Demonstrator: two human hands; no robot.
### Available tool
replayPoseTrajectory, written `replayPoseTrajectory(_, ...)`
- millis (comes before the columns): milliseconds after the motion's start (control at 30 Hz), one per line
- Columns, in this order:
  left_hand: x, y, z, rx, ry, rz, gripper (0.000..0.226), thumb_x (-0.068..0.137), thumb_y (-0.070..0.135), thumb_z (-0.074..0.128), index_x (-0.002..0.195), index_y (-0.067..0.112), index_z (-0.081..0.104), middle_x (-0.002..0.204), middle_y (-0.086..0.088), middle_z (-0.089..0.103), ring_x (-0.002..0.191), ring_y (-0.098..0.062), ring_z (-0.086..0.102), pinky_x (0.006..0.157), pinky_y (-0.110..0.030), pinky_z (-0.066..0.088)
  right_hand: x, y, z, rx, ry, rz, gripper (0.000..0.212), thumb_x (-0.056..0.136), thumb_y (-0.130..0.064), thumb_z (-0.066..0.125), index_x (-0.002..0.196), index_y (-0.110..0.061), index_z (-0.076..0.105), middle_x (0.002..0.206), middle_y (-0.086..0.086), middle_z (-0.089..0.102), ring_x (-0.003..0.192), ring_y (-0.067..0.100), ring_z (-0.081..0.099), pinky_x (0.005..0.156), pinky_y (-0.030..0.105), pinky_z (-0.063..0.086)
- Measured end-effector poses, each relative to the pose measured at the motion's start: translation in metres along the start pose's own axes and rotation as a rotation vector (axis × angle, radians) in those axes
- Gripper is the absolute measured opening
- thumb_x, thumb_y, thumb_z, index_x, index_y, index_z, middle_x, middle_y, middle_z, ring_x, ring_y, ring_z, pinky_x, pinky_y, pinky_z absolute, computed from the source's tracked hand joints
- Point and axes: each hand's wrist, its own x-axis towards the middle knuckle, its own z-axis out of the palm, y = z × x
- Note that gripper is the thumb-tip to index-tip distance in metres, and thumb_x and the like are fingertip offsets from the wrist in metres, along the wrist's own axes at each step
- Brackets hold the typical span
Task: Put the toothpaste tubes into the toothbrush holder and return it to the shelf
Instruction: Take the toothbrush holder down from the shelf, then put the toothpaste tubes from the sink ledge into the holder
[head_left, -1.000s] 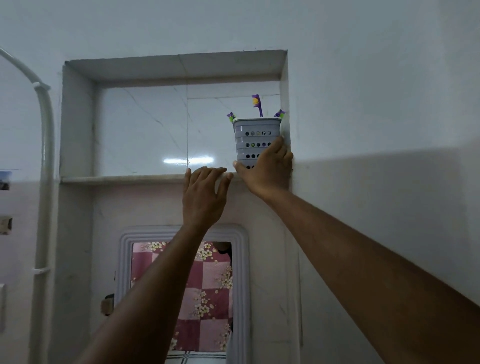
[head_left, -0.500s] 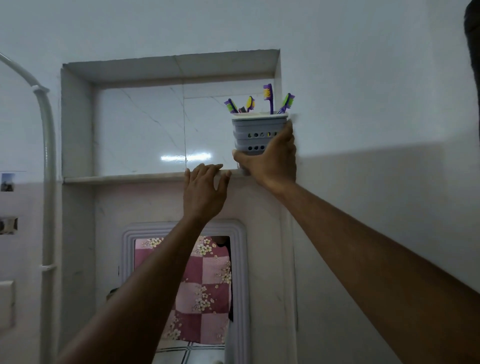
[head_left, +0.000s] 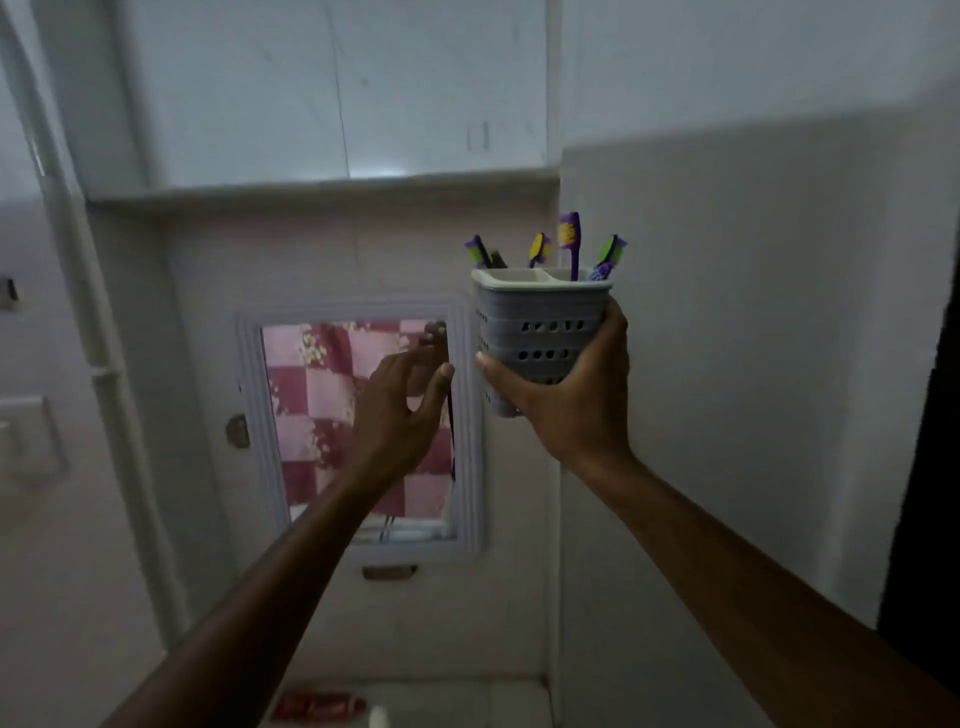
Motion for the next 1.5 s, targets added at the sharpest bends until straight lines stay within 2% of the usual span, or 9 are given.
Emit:
replayPoseTrajectory(400, -0.206, -0.077, 0.029, -0.021, -0.186, -0.323, 0.045, 0.104, 0.049, 0.064, 0.136, 0.017, 0.068, 0.134, 0.004, 0.069, 0.121, -0.008, 0.062, 0.099, -0.028, 0.051, -0.211, 0.097, -0.021, -0.095, -0.299, 0.422, 0.128, 0.051, -0.049, 0.103, 0.157, -0.022, 0.036, 0.141, -0.010, 0.066, 0.123, 0.017, 0.071, 0.099, 0.041, 0.061)
replayPoseTrajectory(533, -0.269, -0.105, 0.037, -0.040, -0.268, -0.414, 0.042, 0.103, 0.048, 0.066, 0.134, 0.020, 0.069, 0.131, 0.006, 0.070, 0.121, -0.006, 0.063, 0.100, -0.030, 0.052, -0.267, 0.113, -0.017, -0.137, -0.365, 0.549, 0.122, 0.052, -0.059, 0.099, 0.152, -0.027, 0.038, 0.135, -0.014, 0.069, 0.117, 0.015, 0.073, 0.093, 0.033, 0.060)
replayPoseTrajectory(700, -0.314, -0.150, 0.034, -0.012, -0.337, -0.414, 0.037, 0.105, 0.044, 0.065, 0.133, 0.021, 0.069, 0.131, 0.008, 0.069, 0.119, -0.008, 0.063, 0.100, -0.034, 0.053, -0.318, 0.135, -0.008, -0.245, -0.367, 0.607, 0.120, 0.049, -0.060, 0.100, 0.151, -0.029, 0.043, 0.135, -0.004, 0.066, 0.123, 0.025, 0.067, 0.103, 0.053, 0.057)
replayPoseTrajectory(867, -0.357, -0.191, 0.034, 0.017, -0.382, -0.473, 0.038, 0.107, 0.043, 0.062, 0.136, 0.019, 0.065, 0.134, 0.007, 0.062, 0.121, -0.002, 0.053, 0.101, -0.017, 0.042, -0.371, 0.156, 0.010, -0.331, -0.381, 0.701, 0.124, 0.050, -0.065, 0.101, 0.152, -0.029, 0.041, 0.138, -0.001, 0.065, 0.126, 0.028, 0.066, 0.099, 0.050, 0.059)
replayPoseTrajectory(1000, -0.384, -0.218, 0.039, 0.007, -0.381, -0.548, 0.040, 0.107, 0.044, 0.059, 0.136, 0.016, 0.060, 0.136, 0.000, 0.059, 0.121, -0.006, 0.053, 0.101, -0.024, 0.044, -0.409, 0.171, 0.026, -0.398, -0.417, 0.798, 0.126, 0.049, -0.072, 0.096, 0.151, -0.028, 0.037, 0.143, 0.002, 0.066, 0.129, 0.031, 0.067, 0.095, 0.041, 0.058)
replayPoseTrajectory(1167, -0.396, -0.220, 0.041, -0.115, -0.401, -0.686, 0.035, 0.112, 0.051, 0.045, 0.124, 0.025, 0.064, 0.111, 0.020, 0.061, 0.104, 0.012, 0.058, 0.086, -0.006, 0.041, -0.446, 0.194, 0.043, -0.478, -0.411, 0.886, 0.133, 0.054, -0.067, 0.103, 0.157, -0.021, 0.034, 0.151, 0.002, 0.062, 0.136, 0.030, 0.066, 0.100, 0.043, 0.061)
replayPoseTrajectory(1267, -0.411, -0.235, 0.047, -0.174, -0.422, -0.720, 0.037, 0.115, 0.045, 0.037, 0.115, 0.020, 0.065, 0.106, 0.010, 0.068, 0.101, -0.002, 0.063, 0.087, -0.025, 0.049, -0.459, 0.209, 0.052, -0.477, -0.389, 0.919, 0.135, 0.056, -0.058, 0.107, 0.159, -0.012, 0.033, 0.154, 0.007, 0.059, 0.139, 0.031, 0.063, 0.104, 0.047, 0.062)
replayPoseTrajectory(1400, -0.438, -0.267, 0.060, -0.052, -0.604, -0.713, 0.043, 0.113, 0.038, 0.048, 0.145, 0.011, 0.057, 0.138, -0.003, 0.066, 0.123, -0.015, 0.060, 0.103, -0.039, 0.049, -0.471, 0.222, 0.065, -0.454, -0.366, 0.951, 0.135, 0.058, -0.049, 0.108, 0.159, -0.007, 0.029, 0.158, 0.011, 0.056, 0.143, 0.032, 0.060, 0.107, 0.051, 0.060)
replayPoseTrajectory(1500, -0.449, -0.282, 0.072, 0.046, -0.740, -0.665, 0.053, 0.108, 0.047, 0.047, 0.150, 0.014, 0.054, 0.146, -0.011, 0.062, 0.133, -0.030, 0.058, 0.105, -0.046, 0.049, -0.476, 0.222, 0.072, -0.436, -0.381, 0.965, 0.136, 0.060, -0.055, 0.106, 0.160, -0.012, 0.025, 0.161, 0.010, 0.054, 0.144, 0.032, 0.060, 0.106, 0.052, 0.061)
